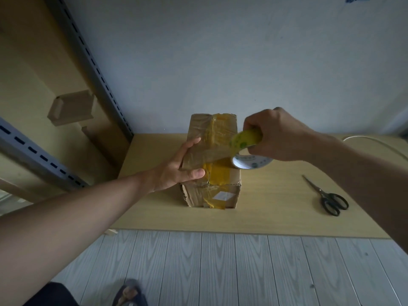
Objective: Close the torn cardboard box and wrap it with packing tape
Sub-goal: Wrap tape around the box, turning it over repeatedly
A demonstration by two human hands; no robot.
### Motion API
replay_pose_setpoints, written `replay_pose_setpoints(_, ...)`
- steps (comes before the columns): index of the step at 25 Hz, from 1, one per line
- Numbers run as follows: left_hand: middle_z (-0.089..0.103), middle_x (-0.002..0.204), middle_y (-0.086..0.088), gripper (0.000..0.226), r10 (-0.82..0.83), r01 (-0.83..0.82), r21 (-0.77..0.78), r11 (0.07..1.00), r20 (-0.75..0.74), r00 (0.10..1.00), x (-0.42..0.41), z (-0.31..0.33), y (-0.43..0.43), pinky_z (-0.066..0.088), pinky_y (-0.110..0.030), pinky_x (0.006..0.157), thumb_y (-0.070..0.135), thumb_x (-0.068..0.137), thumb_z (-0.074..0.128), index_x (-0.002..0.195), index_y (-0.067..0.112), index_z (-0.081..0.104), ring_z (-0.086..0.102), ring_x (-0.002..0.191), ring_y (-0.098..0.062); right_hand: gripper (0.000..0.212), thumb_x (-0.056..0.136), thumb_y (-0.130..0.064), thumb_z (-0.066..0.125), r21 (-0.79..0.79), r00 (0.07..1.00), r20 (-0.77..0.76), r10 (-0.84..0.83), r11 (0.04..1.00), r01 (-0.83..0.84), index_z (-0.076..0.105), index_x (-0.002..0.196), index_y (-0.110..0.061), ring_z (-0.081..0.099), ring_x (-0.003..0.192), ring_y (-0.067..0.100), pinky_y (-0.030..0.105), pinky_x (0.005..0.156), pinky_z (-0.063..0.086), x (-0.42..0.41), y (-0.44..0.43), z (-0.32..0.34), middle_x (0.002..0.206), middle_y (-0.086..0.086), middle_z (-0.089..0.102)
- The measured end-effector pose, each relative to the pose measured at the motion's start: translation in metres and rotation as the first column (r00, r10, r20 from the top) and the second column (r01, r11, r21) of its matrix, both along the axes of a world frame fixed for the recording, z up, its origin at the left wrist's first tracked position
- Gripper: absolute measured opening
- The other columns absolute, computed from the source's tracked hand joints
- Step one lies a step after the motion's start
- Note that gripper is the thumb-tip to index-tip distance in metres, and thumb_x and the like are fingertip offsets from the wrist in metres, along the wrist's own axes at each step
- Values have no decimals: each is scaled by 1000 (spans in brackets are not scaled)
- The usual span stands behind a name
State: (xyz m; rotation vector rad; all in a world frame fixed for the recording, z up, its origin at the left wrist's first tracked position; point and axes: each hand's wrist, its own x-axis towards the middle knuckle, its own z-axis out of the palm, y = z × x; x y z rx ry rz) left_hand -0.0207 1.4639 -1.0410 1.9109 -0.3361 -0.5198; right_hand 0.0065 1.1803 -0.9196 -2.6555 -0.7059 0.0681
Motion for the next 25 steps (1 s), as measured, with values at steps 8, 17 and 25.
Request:
replay_pose_setpoints(8,37,147,15,107,35,-40,-123,992,-43,998,1,-4,-6,51,-27,100,66,60,86,147,48,25,54,127,-2,6,80,-21,62,-249,999,33,-44,967,51,58,75,-21,54,54,17,23,45,36,-12,-27,-36,61,-4,55)
replay_pose_setpoints(17,26,161,11,97,12,-12,31,999,13,1000,1,-3,-2,31,-45,121,75,65,77,144,63,22,32,147,-10,13,79,-21,59,-225,998,-6,-61,973,58,51,69,-23,49,54,19,23,48,29,-14,-31,-60,59,-6,50)
replay_pose_setpoints(25,19,164,-6,122,6,-60,626,777,88,996,0,69,-45,27,-49,120,87,57,58,158,33,16,25,151,-28,27,74,-24,69,-125,989,-106,-99,988,86,45,62,-27,56,60,22,30,51,44,-15,-33,-90,60,-10,53)
